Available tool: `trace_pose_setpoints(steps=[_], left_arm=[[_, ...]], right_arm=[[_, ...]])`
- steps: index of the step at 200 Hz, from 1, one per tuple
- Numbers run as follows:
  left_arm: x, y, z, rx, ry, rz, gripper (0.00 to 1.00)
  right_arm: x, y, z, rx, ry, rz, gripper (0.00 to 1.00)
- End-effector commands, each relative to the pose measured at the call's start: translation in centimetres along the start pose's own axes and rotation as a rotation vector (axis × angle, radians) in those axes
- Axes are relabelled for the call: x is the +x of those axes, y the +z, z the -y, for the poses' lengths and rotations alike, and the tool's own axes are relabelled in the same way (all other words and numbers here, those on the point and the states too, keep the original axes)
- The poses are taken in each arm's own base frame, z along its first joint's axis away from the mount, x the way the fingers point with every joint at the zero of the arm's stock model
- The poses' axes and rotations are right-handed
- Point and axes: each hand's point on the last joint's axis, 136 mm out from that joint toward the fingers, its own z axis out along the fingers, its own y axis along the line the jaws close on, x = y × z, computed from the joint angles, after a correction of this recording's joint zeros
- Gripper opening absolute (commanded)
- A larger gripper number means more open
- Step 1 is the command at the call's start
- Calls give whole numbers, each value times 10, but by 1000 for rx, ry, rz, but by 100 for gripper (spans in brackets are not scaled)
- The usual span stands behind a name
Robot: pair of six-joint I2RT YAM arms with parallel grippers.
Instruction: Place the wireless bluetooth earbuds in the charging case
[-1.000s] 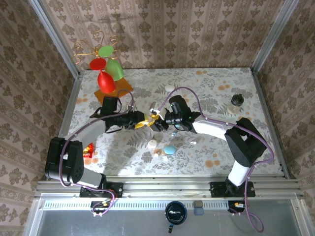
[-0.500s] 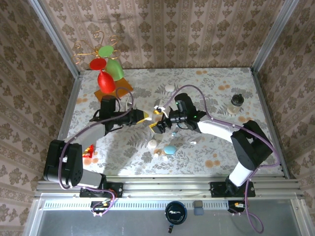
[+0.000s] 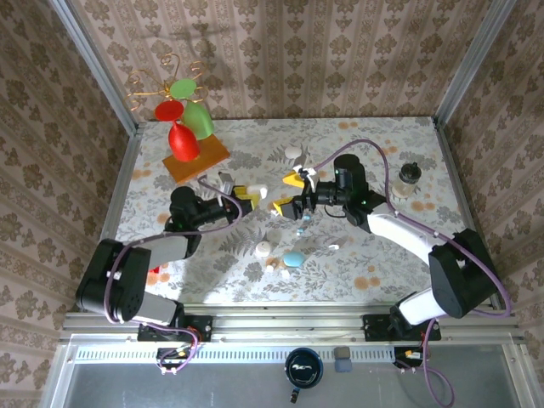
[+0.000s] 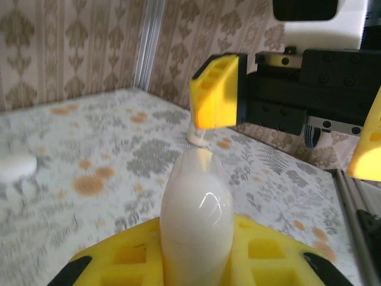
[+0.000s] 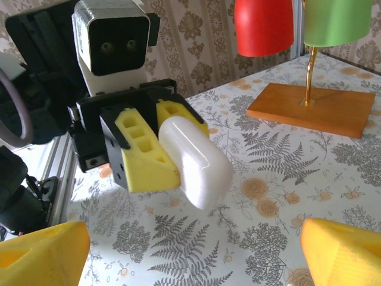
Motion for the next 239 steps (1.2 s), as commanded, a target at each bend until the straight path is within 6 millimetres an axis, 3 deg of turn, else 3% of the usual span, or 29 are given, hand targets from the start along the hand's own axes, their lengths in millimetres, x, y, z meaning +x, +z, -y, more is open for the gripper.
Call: trace_pose_setpoints(steps=[1, 65, 70, 85, 160, 230, 239], left_arm=[[-25, 10, 20, 94, 255, 98, 0], [-23, 23, 41, 171, 323, 99, 0], [-20, 28, 52, 209, 319, 96, 0], [-19, 30, 58, 235, 316, 92, 0], [-12, 31, 59, 232, 339, 86, 0], [-4, 33, 58, 238, 369, 74, 0], [-3, 32, 58, 235, 374, 74, 0]], right_arm=[[-8, -8, -6, -1, 2, 30, 93], [-8, -5, 6, 56, 1, 39, 93], [-9, -5, 8, 65, 1, 41, 93], [-11, -3, 17, 103, 11, 50, 93], [-29, -16, 45, 239, 50, 109, 93], [-34, -28, 45, 267, 52, 140, 94], [-46, -38, 39, 283, 41, 182, 94]])
